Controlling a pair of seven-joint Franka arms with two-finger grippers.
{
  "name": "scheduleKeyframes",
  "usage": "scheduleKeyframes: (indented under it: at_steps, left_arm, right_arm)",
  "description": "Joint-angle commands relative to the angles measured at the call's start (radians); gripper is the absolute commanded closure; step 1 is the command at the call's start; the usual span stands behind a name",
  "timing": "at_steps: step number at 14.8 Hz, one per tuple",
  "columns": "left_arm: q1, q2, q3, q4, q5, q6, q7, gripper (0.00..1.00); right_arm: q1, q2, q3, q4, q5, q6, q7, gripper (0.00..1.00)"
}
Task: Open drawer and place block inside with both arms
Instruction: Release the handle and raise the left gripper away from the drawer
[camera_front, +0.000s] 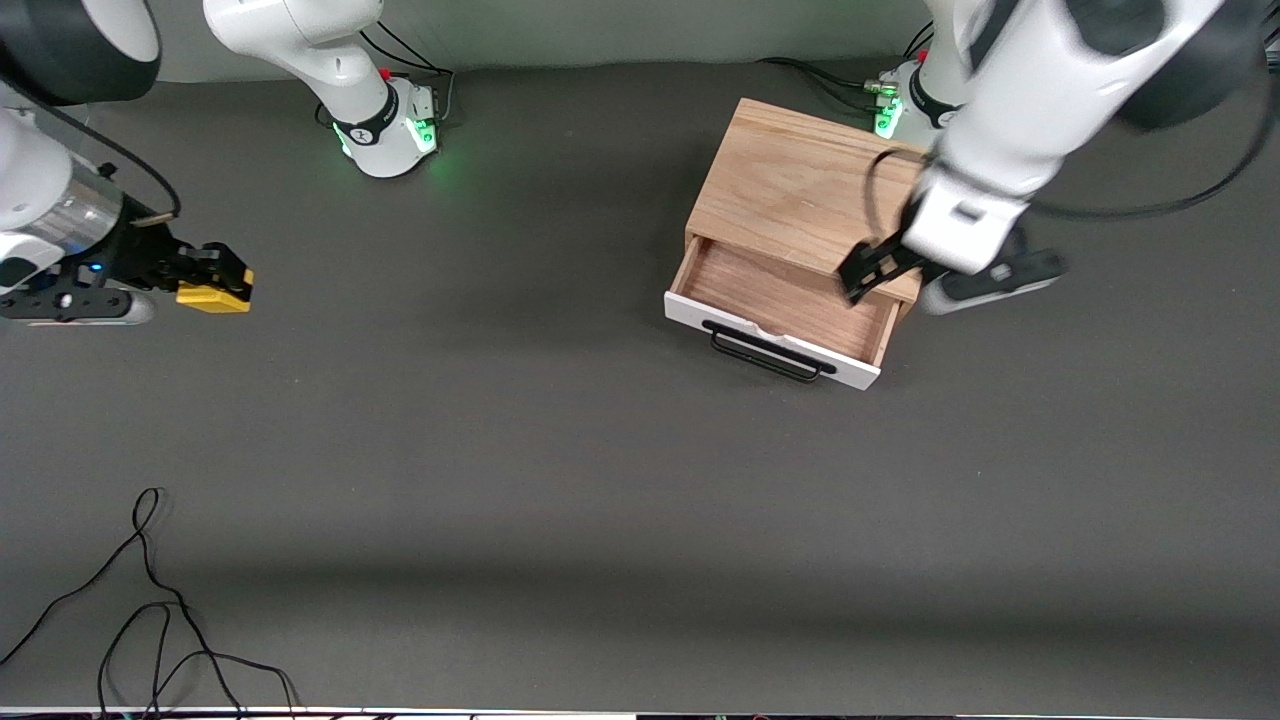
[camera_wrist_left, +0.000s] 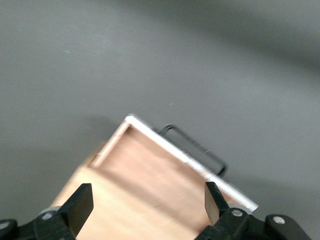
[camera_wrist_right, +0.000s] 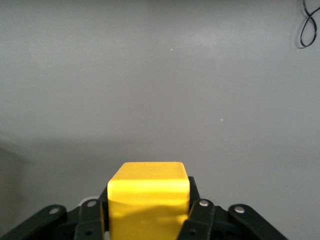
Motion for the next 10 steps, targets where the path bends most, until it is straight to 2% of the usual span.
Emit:
scheduleKeyframes:
  at_steps: [1,4,7,10]
  left_arm:
    - [0.073,-0.005,-0.003,0.07,0.037,-0.128,0.27,0.01]
    - [0.078,0.011,-0.006,0.085,0.159,-0.165,0.426,0.01]
    - [0.079,0.019,0.012,0.108,0.161,-0.219,0.425,0.01]
    - [0.081,0.029,0.029,0.118,0.161,-0.228,0.428,0.01]
  right_arm:
    - [0.059,0.009,-0.005,0.022,-0.012,-0.002,0.087,0.64]
    - [0.142,0.01,-0.005,0.022,-0.01,-0.002,0.203,0.64]
    - [0.266,0.036,-0.005,0.044,0.0,0.006,0.387,0.64]
    - [0.421,0.14,-0.004,0.144,0.004,0.012,0.585,0.64]
